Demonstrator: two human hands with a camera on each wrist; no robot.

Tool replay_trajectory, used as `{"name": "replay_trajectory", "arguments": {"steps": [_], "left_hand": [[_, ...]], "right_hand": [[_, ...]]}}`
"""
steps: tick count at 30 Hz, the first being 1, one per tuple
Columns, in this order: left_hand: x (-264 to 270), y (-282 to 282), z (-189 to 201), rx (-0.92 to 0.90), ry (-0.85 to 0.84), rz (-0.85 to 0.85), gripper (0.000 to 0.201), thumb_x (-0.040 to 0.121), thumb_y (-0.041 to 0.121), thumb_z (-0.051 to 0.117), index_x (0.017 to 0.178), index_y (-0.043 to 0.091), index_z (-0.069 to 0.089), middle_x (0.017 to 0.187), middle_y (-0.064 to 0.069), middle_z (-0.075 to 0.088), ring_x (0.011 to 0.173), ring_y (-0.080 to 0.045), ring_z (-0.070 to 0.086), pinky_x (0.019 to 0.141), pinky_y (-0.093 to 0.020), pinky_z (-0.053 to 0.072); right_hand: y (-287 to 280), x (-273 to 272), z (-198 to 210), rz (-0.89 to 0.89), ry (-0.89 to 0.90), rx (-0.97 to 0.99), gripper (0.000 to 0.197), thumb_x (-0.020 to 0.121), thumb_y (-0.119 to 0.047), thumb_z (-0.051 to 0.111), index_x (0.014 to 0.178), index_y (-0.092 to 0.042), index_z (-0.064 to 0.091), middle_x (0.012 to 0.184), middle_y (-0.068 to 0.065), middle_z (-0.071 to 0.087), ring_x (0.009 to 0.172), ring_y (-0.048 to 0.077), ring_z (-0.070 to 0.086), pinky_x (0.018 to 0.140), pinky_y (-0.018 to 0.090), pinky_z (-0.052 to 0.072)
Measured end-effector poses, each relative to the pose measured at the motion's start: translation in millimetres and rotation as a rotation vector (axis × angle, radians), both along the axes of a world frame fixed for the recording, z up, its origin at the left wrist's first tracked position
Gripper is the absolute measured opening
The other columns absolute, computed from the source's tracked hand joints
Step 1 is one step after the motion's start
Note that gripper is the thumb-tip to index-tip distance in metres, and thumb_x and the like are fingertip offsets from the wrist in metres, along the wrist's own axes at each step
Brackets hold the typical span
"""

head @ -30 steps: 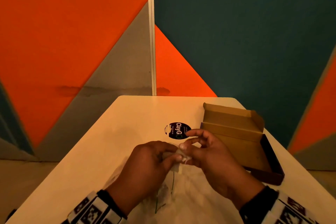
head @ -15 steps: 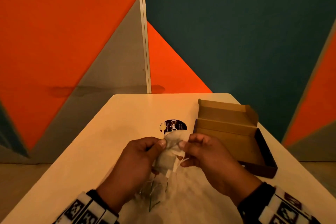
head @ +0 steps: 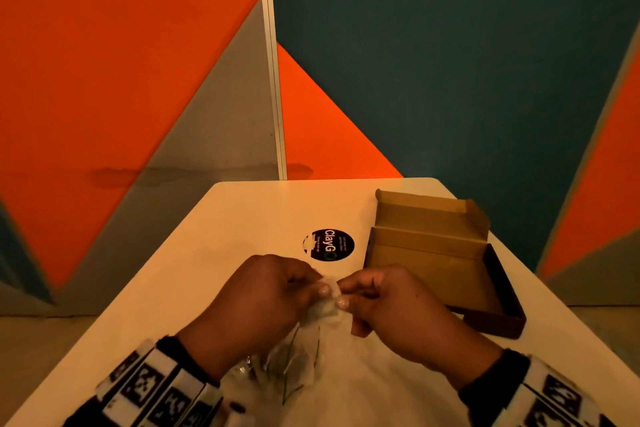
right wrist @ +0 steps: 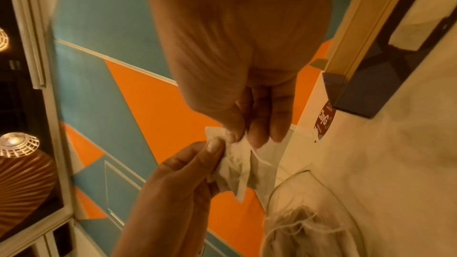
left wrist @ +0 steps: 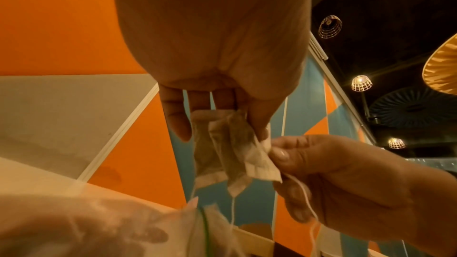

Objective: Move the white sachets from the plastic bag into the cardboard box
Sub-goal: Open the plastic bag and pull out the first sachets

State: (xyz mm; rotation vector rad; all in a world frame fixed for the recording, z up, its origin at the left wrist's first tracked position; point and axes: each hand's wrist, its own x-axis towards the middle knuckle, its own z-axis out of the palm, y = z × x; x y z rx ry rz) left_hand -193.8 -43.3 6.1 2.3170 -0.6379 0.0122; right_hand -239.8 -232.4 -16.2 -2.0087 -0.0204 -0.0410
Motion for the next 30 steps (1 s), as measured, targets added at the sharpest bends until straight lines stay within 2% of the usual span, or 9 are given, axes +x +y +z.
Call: {"name": "replay_trajectory", "arguments": {"steps": [4,9,13,16,17,19,22,26,30], "left_hand": [[7,14,11,0.052,0.003,-0.002,0.012,0.090,0.038,0.069,0.087,0.032,0.079,0.084,0.016,0.077,0.077,0.002,0.069,0.083,-0.035,0.057],[13,27,19,-0.015,0.036,0.019,0.015,0.091,0.030,0.069,0.081,0.028,0.080,0.077,0.013,0.077,0.072,-0.002,0.071,0.082,-0.034,0.057],[11,23,17,-0.029,0.054,0.004,0.014,0.091,0.030,0.069,0.081,0.028,0.080,0.077,0.014,0.076,0.073,-0.003,0.071,0.082,-0.036,0.057],[6,12,13,0.011,0.059,-0.021,0.013,0.089,0.037,0.070,0.083,0.030,0.080,0.081,0.014,0.077,0.075,-0.001,0.070,0.083,-0.038,0.057],[5,7,11,0.028,0.058,-0.031,0.013,0.089,0.037,0.069,0.084,0.031,0.079,0.082,0.014,0.077,0.075,-0.001,0.070,0.082,-0.038,0.057],[2,2,10,0.044,0.057,-0.036,0.012,0.090,0.036,0.069,0.086,0.033,0.080,0.083,0.016,0.076,0.077,0.001,0.070,0.082,-0.035,0.058],[2,0,9,0.032,0.043,-0.031,0.010,0.089,0.035,0.070,0.086,0.033,0.080,0.085,0.017,0.076,0.080,0.000,0.069,0.083,-0.036,0.057],[4,8,13,-0.030,0.046,-0.004,0.012,0.089,0.033,0.070,0.083,0.028,0.080,0.082,0.015,0.077,0.076,0.000,0.070,0.081,-0.033,0.057],[7,16,15,-0.154,0.078,0.027,0.014,0.091,0.027,0.069,0.083,0.024,0.080,0.078,0.008,0.078,0.072,-0.006,0.072,0.077,-0.029,0.057]], "right_hand": [[-21,-5,-4,0.010,0.034,-0.115,0.013,0.093,-0.022,0.066,0.097,-0.030,0.076,0.085,-0.017,0.076,0.058,0.008,0.066,0.064,0.023,0.058],[-47,-14,-12,-0.037,0.136,-0.246,0.015,0.094,-0.028,0.064,0.087,-0.039,0.071,0.087,-0.017,0.073,0.069,0.010,0.068,0.070,0.023,0.060],[-45,-13,-6,-0.025,0.023,-0.262,0.021,0.090,-0.029,0.070,0.097,-0.048,0.065,0.102,-0.024,0.066,0.088,-0.005,0.063,0.069,0.007,0.048],[-23,-10,2,0.022,-0.106,-0.206,0.027,0.084,-0.041,0.073,0.109,-0.048,0.067,0.095,-0.029,0.067,0.087,-0.003,0.064,0.081,0.016,0.054],[-15,-10,4,0.038,-0.127,-0.224,0.028,0.084,-0.044,0.073,0.111,-0.046,0.067,0.088,-0.032,0.065,0.083,-0.003,0.064,0.078,0.019,0.054],[-3,-6,6,0.024,-0.162,-0.295,0.024,0.086,-0.045,0.070,0.109,-0.041,0.070,0.079,-0.026,0.063,0.076,0.000,0.062,0.071,0.021,0.051],[-6,-1,-1,-0.023,-0.198,-0.309,0.014,0.087,-0.043,0.069,0.096,-0.034,0.075,0.093,-0.019,0.068,0.083,0.002,0.062,0.079,0.032,0.056],[-21,-3,-16,-0.040,-0.095,-0.242,0.010,0.086,-0.041,0.071,0.091,-0.034,0.076,0.105,-0.023,0.070,0.097,-0.002,0.063,0.093,0.031,0.054],[-35,-8,-26,-0.096,0.052,-0.271,0.010,0.086,-0.043,0.070,0.091,-0.036,0.076,0.102,-0.020,0.071,0.096,0.001,0.063,0.094,0.031,0.052]]}}
